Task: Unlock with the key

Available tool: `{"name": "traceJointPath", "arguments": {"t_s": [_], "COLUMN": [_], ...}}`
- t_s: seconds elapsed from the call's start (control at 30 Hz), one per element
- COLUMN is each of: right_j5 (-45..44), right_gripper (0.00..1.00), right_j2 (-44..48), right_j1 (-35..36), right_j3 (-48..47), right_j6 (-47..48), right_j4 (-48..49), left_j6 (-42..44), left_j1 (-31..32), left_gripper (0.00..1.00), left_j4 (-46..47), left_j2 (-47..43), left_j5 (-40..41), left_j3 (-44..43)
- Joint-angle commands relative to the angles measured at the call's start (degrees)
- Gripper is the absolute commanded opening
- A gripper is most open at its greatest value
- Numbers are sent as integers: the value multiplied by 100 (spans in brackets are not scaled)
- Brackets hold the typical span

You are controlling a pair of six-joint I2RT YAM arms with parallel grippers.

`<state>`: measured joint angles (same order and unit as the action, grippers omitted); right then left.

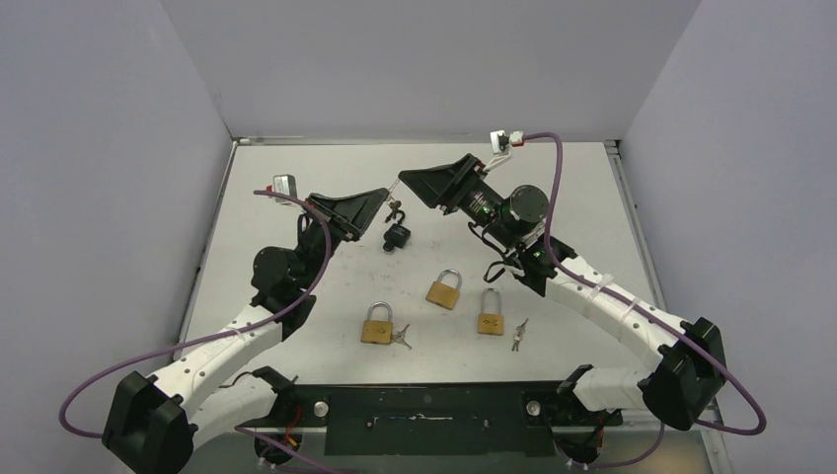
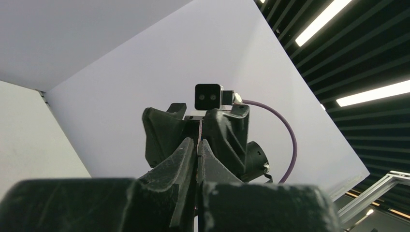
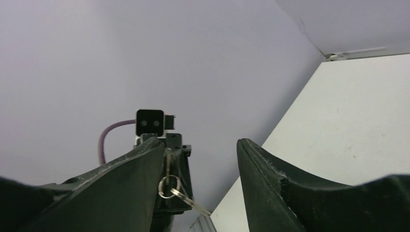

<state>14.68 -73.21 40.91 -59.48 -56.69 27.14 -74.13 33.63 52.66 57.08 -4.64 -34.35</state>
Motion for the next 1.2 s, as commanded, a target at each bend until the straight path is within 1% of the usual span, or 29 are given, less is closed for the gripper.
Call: {"name": "traceJointPath", "arguments": {"t_s": [0.0,0.1,0.17,0.27,0.4,0.53,0.57,0.6,0.67,0.7,0.73,0.8,0.87,0.93,1.0,1.1,1.17], "right_j5": [364,496,613,752,938,1078,1115,1159,1365,1614,1888,2599,3261,3784,4287,4666,4837], "right_gripper": [59,59,54,42,28,4,0,0,0,0,0,0,0,0,0,0,0], "right_j2": [20,-82,-170,-260,-378,-422,-404,-378,-268,-230,-195,-153,-116,-124,-171,-227,-246], "right_j1": [41,45,41,42,41,39,34,8,-82,-176,-299,-605,-807,-887,-895,-900,-904], "right_j3": [-84,-165,-250,-366,-470,-555,-571,-599,-691,-741,-838,-1008,-1235,-1594,-1947,-2282,-2412], "right_j6": [-110,-146,-153,-184,-228,-189,-137,-38,353,517,692,1014,1373,1866,2377,2965,3171], "right_j4": [1042,1090,1063,1016,992,948,942,849,602,517,421,122,-261,-908,-1555,-2400,-2683], "left_j6": [10,27,26,39,30,35,62,146,464,709,1011,1700,2491,3107,3494,3610,3569], "left_j1": [21,21,21,21,21,21,21,17,8,-8,-24,-73,-134,-198,-231,-251,-251], "left_gripper": [0,0,0,0,0,0,0,2,33,49,61,76,82,82,82,82,82], "left_j4": [214,200,219,210,244,270,270,191,-253,-515,-808,-1565,-2261,-2886,-3331,-3195,-3029], "left_j2": [21,29,38,57,66,80,71,56,-77,-216,-339,-608,-765,-726,-595,-419,-284], "left_j5": [93,93,76,33,22,-22,-83,-141,-237,-293,-367,-458,-782,-1323,-1890,-2606,-2890], "left_j3": [-43,-70,-79,-128,-111,-99,-105,-118,-181,-219,-266,-404,-635,-1033,-1362,-1628,-1749]}}
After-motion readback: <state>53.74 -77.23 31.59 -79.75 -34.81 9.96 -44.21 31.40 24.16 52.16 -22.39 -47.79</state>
